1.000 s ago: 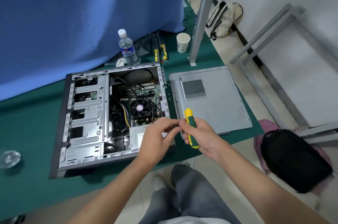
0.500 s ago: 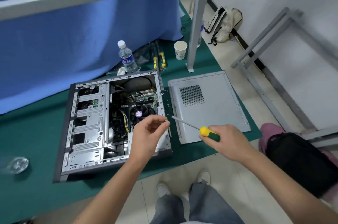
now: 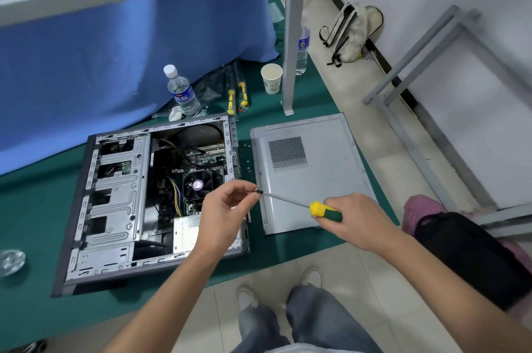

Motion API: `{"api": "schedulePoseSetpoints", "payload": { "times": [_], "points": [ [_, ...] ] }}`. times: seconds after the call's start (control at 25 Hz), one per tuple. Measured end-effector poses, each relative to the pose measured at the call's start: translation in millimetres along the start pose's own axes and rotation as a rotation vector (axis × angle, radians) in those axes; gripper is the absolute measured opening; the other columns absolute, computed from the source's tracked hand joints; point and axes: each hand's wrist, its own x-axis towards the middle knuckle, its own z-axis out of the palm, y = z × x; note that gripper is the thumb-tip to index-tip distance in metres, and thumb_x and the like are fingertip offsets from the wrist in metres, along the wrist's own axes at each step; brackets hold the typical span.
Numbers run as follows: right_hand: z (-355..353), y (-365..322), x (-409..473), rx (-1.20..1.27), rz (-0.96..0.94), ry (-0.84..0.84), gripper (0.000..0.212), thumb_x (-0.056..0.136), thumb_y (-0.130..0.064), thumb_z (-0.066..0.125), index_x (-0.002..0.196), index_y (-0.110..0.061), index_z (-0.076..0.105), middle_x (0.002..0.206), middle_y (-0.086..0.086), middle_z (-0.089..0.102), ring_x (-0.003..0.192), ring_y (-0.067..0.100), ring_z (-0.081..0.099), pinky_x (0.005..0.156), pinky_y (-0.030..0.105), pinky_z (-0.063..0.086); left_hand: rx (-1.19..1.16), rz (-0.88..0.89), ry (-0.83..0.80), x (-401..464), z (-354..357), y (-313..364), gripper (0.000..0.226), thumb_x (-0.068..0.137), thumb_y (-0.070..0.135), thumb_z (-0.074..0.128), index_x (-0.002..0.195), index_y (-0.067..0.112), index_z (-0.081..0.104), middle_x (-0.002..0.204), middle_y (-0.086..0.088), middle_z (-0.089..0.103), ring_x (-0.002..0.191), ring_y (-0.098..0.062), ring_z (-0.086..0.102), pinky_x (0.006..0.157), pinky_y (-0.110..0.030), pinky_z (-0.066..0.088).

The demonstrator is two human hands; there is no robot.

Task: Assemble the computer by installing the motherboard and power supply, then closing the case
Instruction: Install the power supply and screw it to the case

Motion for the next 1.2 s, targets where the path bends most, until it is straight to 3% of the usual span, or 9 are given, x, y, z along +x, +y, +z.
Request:
{"api": "schedulePoseSetpoints", "payload": {
  "times": [0.12, 0.28, 0.4, 0.6, 0.68, 0.8, 0.96, 1.04, 1.2],
  "points": [
    [-5, 11, 5, 0.02, -0.019, -0.024, 0.051, 0.09, -0.056, 0.058, 0.056, -0.025, 0.035, 0.047, -0.004, 0.037, 0.045, 0.013, 0.036, 0.045, 0.022, 0.021, 0.001, -0.015, 0.025, 5, 8, 2, 0.014, 0.083, 0.007, 0.077, 0.087, 0.02, 0.074, 0.081, 0.005, 0.073, 0.077, -0.013, 0.068, 0.075, -0.032, 0.058],
    [-13, 28, 13, -0.007, -0.031, -0.05, 0.048, 0.091, -0.056, 0.055, 0.06, -0.022, 0.041, 0.05, -0.004, 0.042, 0.048, 0.014, 0.041, 0.046, 0.027, 0.031, 0.086, 0.026, 0.019, 10, 20, 5, 0.014, 0.082, 0.011, 0.079, 0.086, 0.024, 0.073, 0.082, 0.008, 0.073, 0.075, -0.006, 0.067, 0.072, -0.021, 0.055],
    [-24, 42, 19, -0.146, -0.065, -0.08, 0.042, 0.092, -0.055, 0.051, 0.068, -0.021, 0.046, 0.056, -0.004, 0.047, 0.058, 0.023, 0.051, 0.055, 0.034, 0.043, 0.361, 0.207, -0.029, 17, 22, 8, 0.016, 0.081, 0.01, 0.079, 0.087, 0.024, 0.074, 0.079, 0.016, 0.069, 0.076, -0.003, 0.065, 0.072, -0.013, 0.05],
    [-34, 45, 37, -0.291, -0.182, -0.098, 0.028, 0.091, -0.052, 0.048, 0.081, -0.027, 0.046, 0.073, -0.008, 0.051, 0.066, 0.02, 0.052, 0.058, 0.031, 0.037, 0.793, 0.348, -0.169, 34, 20, 13, 0.01, 0.087, 0.019, 0.076, 0.097, 0.016, 0.077, 0.085, 0.011, 0.068, 0.069, -0.001, 0.058, 0.072, -0.022, 0.052],
    [-33, 43, 42, -0.143, -0.193, -0.167, 0.015, 0.084, -0.044, 0.054, 0.093, -0.034, 0.049, 0.087, -0.014, 0.055, 0.071, 0.013, 0.054, 0.063, 0.028, 0.038, 0.9, 0.265, -0.279, 44, 18, 11, 0.014, 0.09, 0.022, 0.072, 0.102, 0.015, 0.077, 0.094, 0.005, 0.072, 0.078, -0.008, 0.064, 0.078, -0.027, 0.055],
    [-31, 46, 52, 0.396, -0.043, -0.307, 0.026, 0.074, -0.025, 0.063, 0.095, -0.035, 0.053, 0.089, -0.016, 0.058, 0.067, 0.004, 0.052, 0.063, 0.021, 0.042, 0.985, 0.128, -0.427, 65, 10, 12, 0.016, 0.093, 0.022, 0.068, 0.105, 0.015, 0.075, 0.099, 0.003, 0.074, 0.082, -0.01, 0.067, 0.082, -0.029, 0.057],
    [-8, 56, 61, 1.035, 0.246, -0.111, 0.018, 0.078, -0.002, 0.08, 0.088, -0.009, 0.066, 0.08, -0.001, 0.068, 0.064, 0.019, 0.064, 0.064, 0.032, 0.059, 1.116, 0.041, -0.732, 101, 7, 10, 0.013, 0.094, 0.022, 0.067, 0.102, 0.016, 0.074, 0.094, 0.008, 0.071, 0.084, -0.007, 0.065, 0.086, -0.028, 0.055],
    [11, 56, 60, 1.24, 0.422, -0.021, 0.017, 0.078, -0.005, 0.08, 0.089, -0.005, 0.068, 0.084, 0.005, 0.067, 0.066, 0.025, 0.065, 0.067, 0.031, 0.06, 1.184, 0.009, -0.872, 115, 10, 8, 0.009, 0.094, 0.024, 0.067, 0.097, 0.019, 0.074, 0.083, 0.018, 0.064, 0.079, 0.0, 0.061, 0.084, -0.026, 0.053],
    [43, 49, 54, 1.428, 0.585, -0.143, 0.011, 0.084, -0.001, 0.072, 0.093, -0.005, 0.067, 0.084, 0.014, 0.065, 0.071, 0.024, 0.065, 0.07, 0.029, 0.058, 1.32, -0.077, -1.062, 134, 15, 7, 0.014, 0.09, 0.025, 0.07, 0.077, 0.029, 0.069, 0.075, 0.019, 0.063, 0.074, 0.0, 0.062, 0.078, -0.023, 0.049]
  ]
}}
